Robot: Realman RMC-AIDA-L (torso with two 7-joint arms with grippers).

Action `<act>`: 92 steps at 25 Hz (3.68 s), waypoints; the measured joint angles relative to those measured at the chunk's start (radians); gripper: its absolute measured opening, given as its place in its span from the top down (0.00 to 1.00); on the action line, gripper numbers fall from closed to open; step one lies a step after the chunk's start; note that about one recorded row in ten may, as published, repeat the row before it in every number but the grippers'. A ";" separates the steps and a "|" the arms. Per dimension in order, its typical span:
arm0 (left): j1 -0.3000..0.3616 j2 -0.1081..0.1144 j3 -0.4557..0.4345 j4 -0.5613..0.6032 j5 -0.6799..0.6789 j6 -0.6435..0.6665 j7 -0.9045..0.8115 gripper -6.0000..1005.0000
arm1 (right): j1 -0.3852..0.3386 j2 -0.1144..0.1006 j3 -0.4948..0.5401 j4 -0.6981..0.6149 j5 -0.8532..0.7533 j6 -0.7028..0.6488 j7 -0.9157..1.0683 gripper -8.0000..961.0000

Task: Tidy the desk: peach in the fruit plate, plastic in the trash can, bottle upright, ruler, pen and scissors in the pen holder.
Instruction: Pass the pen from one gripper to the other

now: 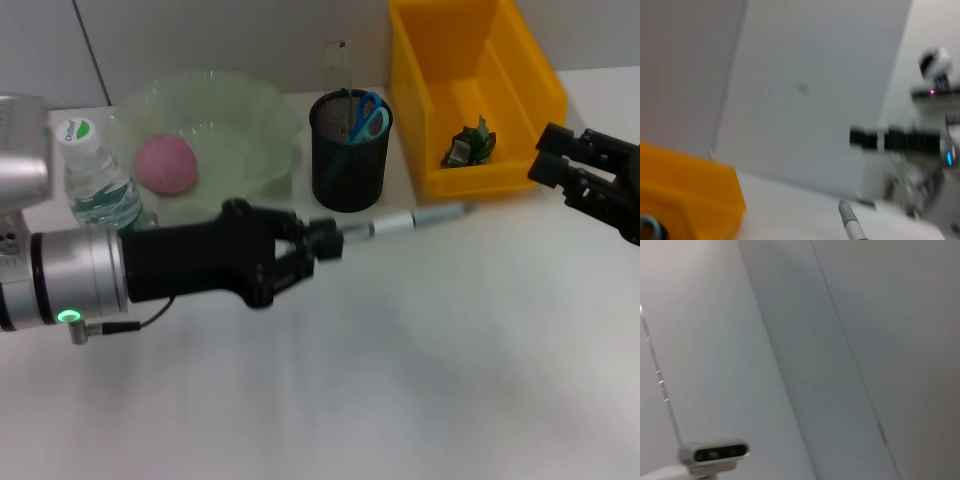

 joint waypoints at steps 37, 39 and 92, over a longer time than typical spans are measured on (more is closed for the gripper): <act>-0.197 0.007 -0.150 0.340 0.612 0.334 -0.249 0.85 | 0.504 -0.114 -0.280 -0.183 -0.594 -0.184 0.407 0.50; -0.200 0.007 -0.151 0.344 0.613 0.336 -0.255 0.85 | 0.533 -0.117 -0.292 -0.182 -0.612 -0.188 0.413 0.50; -0.223 -0.002 -0.167 0.322 0.602 0.315 -0.248 0.85 | 0.642 0.024 -0.551 -0.252 -0.713 -0.037 0.424 0.54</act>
